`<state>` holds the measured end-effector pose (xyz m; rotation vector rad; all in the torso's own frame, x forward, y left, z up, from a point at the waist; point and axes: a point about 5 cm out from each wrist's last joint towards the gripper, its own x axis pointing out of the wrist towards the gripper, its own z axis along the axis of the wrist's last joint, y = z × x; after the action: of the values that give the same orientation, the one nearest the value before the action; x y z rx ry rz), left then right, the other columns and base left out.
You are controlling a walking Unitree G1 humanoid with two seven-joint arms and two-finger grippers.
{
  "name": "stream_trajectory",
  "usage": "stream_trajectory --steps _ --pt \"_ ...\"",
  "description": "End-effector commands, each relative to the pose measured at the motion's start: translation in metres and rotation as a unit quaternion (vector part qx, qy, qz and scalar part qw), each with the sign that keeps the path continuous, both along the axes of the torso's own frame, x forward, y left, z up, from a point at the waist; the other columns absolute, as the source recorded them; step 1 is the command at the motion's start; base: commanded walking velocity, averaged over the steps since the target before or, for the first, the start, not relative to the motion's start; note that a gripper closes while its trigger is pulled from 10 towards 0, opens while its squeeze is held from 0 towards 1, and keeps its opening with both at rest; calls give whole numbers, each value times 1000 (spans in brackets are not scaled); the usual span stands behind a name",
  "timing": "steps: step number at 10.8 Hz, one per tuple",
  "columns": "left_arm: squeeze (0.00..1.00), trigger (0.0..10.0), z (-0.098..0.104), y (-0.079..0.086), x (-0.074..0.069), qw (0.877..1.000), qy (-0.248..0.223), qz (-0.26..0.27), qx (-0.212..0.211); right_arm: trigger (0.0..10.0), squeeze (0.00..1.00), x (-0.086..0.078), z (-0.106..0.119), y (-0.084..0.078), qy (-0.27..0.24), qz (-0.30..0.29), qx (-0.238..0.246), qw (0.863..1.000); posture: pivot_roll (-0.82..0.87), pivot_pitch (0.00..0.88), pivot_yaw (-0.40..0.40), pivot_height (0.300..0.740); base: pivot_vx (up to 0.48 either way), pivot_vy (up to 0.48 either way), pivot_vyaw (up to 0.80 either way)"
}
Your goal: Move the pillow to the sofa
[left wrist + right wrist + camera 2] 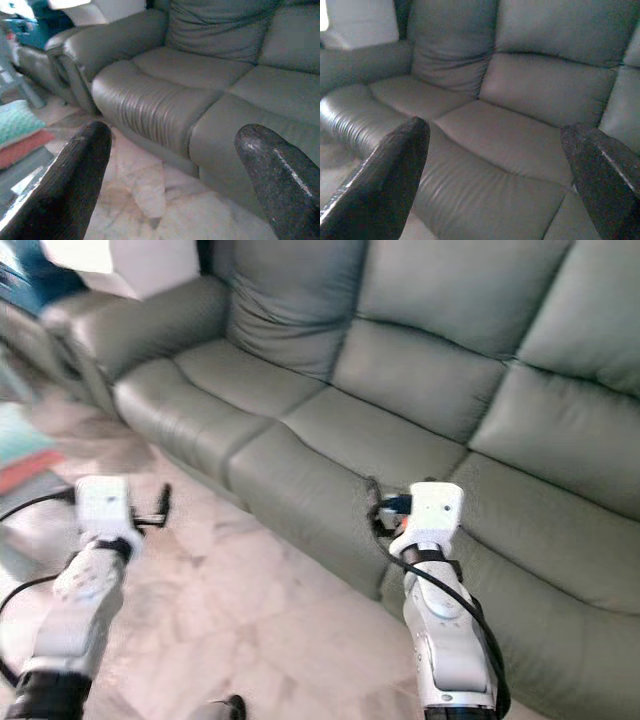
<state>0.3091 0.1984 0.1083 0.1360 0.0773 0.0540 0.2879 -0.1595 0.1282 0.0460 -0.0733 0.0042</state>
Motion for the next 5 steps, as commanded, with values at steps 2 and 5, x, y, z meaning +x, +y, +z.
stream_trajectory --steps 2,5 --pt "0 10000 4 -3 9 1000 -1 -21 13 10000 0 3 -4 0 -3 -17 11 1000 -81 86 79 740 0 0 0" --pt "0 10000 -1 -3 10 999 10 -29 9 10000 0 8 -6 6 -11 -22 19 1000 -69 80 111 740 0 0 0"
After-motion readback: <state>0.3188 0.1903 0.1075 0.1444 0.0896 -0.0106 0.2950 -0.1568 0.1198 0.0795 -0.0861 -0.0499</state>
